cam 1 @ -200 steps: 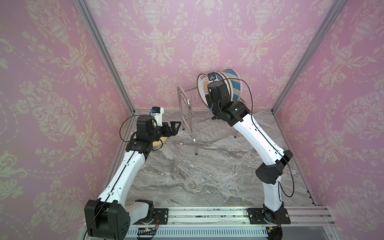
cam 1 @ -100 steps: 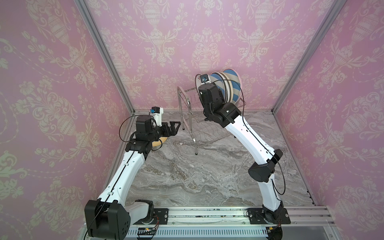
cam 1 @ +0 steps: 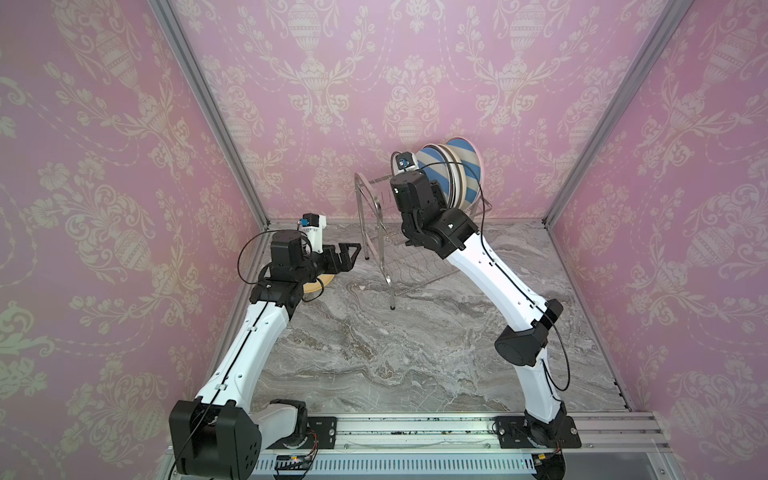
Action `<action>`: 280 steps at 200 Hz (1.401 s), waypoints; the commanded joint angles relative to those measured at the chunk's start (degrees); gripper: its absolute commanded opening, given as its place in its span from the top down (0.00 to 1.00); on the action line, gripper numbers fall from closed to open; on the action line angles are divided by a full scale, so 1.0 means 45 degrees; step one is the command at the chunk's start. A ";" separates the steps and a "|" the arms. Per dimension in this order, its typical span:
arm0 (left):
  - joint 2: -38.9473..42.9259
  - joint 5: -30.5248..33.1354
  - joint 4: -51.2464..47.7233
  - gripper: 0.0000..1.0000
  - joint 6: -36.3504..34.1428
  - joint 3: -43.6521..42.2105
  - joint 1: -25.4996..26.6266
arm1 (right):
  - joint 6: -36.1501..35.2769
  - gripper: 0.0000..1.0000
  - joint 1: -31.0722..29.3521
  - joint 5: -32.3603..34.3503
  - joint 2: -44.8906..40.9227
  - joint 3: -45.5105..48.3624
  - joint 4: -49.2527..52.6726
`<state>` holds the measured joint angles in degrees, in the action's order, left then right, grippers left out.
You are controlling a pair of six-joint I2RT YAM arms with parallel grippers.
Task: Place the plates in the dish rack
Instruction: 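Lower the sunburst plate into the rack slot in front of the striped plate, then open the right gripper to release the sunburst plate in the rack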
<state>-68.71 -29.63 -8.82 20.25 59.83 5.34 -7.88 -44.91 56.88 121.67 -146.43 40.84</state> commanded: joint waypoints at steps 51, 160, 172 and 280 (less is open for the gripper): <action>0.0255 -0.0330 0.0045 0.01 -0.0164 -0.0285 -0.0094 | 0.1115 0.95 0.0111 -0.0178 -0.0197 0.0040 0.0578; 0.0258 -0.0350 0.0375 0.01 0.0147 -0.0389 -0.0094 | 0.0256 0.77 0.0252 -0.0485 -0.0231 -0.0623 -0.0111; 0.0283 -0.0350 0.0376 0.01 0.0168 -0.0417 -0.0111 | 0.0039 0.77 0.0262 -0.0478 -0.0214 -0.0691 -0.0277; 0.0380 0.0348 -0.0306 0.01 -0.0027 -0.0289 -0.0133 | -0.0580 0.58 0.0163 -0.0437 -0.0591 -0.1049 -0.0289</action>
<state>-68.66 -29.28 -9.04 20.47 58.72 5.34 -8.78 -43.90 53.87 121.58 -150.06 40.58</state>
